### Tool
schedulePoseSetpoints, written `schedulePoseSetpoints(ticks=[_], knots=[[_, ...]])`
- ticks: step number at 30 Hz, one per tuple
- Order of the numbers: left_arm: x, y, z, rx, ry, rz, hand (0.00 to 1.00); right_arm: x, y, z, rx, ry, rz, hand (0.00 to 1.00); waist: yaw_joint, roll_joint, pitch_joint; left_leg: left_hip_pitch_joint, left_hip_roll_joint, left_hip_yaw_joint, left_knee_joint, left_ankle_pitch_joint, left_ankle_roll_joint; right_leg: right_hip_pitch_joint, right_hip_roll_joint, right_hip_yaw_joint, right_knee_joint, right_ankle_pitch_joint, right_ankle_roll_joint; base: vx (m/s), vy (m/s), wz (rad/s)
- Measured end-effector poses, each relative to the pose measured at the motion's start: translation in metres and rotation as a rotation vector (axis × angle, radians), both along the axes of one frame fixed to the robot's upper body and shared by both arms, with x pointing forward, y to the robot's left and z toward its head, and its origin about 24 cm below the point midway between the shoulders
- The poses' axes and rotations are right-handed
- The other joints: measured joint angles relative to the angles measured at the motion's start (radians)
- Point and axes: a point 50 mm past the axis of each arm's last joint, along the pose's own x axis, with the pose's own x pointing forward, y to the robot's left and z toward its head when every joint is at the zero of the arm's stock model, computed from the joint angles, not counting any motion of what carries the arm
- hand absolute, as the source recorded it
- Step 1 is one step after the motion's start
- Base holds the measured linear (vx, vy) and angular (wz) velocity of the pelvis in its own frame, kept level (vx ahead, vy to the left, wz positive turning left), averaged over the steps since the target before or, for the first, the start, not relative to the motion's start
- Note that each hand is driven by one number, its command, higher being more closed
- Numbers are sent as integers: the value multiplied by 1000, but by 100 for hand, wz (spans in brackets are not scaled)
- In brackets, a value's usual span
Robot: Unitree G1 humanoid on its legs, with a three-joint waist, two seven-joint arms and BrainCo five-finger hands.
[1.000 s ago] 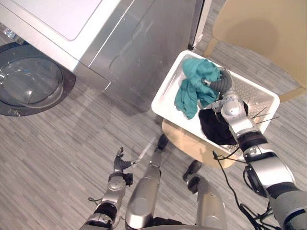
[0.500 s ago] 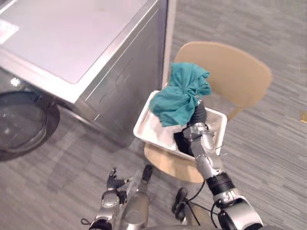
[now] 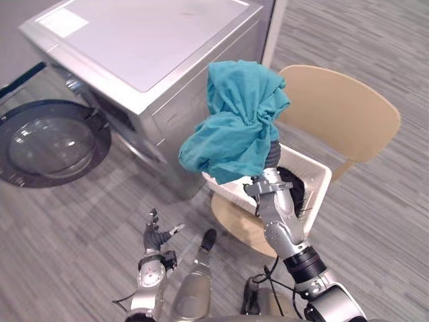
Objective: Pick up the laundry basket with both hands and put the clothes into the washing machine.
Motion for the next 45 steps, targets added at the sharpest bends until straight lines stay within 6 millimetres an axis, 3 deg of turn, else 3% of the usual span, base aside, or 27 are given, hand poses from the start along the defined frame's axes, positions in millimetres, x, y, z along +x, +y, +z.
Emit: schedulePoseSetpoints(ticks=[1,2,3,5,7,10,13,14,18,22,23,29,30,40,45], knots=[[4,-12,8,-31,-42,-51,0,2,-11,-2,-68,-4,-42,100,-18,0,2,-24,11,139,-8,-171,75,14,-37,-70,-53,28,-21,-218,-82,156],[10,-21,18,-42,-95,-109,0,6,-22,-2,-138,-11,-85,100,-34,-28,11,-42,-11,283,35,-164,90,20,-92,-117,-83,51,-27,-179,-58,171],[12,-25,25,-47,-125,-135,0,7,-27,-3,-165,-6,-109,100,-34,-39,11,-37,-23,346,76,-159,93,23,-122,-138,-104,69,-27,-156,-63,138],[16,-29,44,-53,-225,-169,0,7,-31,-7,-235,-3,-134,100,-59,-27,-3,2,-19,429,256,-171,94,38,-159,-198,-152,112,-26,-134,-57,99],[25,-31,60,-52,-312,-184,0,8,-34,-14,-294,8,-145,100,-64,-11,-15,84,12,439,333,-222,119,46,-162,-230,-173,133,-26,-111,26,62],[36,-44,75,-43,-391,-254,0,9,-36,-28,-363,52,-166,100,-92,12,-40,249,31,409,112,-211,64,67,-141,-292,-217,164,1,-75,108,66],[42,-55,84,-1,-427,-328,0,10,-33,-42,-419,102,-171,100,-90,-5,-66,259,37,390,47,-211,61,68,-136,-309,-233,189,17,-73,137,33],[43,-54,85,39,-431,-353,0,9,-24,-50,-463,122,-148,100,-85,-21,-77,261,20,385,50,-210,61,76,-148,-299,-240,199,31,-79,123,20],[44,-54,88,105,-442,-390,0,1,8,-56,-538,92,-34,100,-82,-28,-100,270,-4,384,50,-207,66,90,-163,-276,-249,214,50,-68,104,9],[49,-61,92,149,-464,-421,0,-12,39,-66,-591,77,89,100,-81,-36,-124,279,-3,386,49,-201,69,106,-158,-267,-279,236,45,-58,30,-4],[50,-63,93,177,-466,-433,100,-14,44,-66,-596,72,106,100,-82,-38,-127,280,1,387,49,-200,69,106,-151,-261,-282,238,43,-36,-24,-9],[58,-61,80,337,-406,-447,100,-20,57,-80,-660,99,180,100,-81,-47,-149,287,29,408,44,-187,53,106,-110,-228,-308,260,14,-38,-54,-15],[58,-60,78,339,-397,-445,100,-21,57,-81,-667,105,185,0,-80,-47,-149,287,37,411,44,-187,52,106,-105,-225,-313,263,9,-44,-61,-17],[57,-56,67,348,-347,-432,100,-20,58,-81,-690,100,228,0,-84,-52,-169,284,85,440,43,-176,34,108,-34,-193,-380,295,-34,-25,-63,-14],[51,-62,52,293,-282,-412,100,-21,44,-90,-741,116,154,0,-84,-52,-176,285,89,443,43,-176,34,108,-26,-188,-382,296,-36,1,5,-1]])
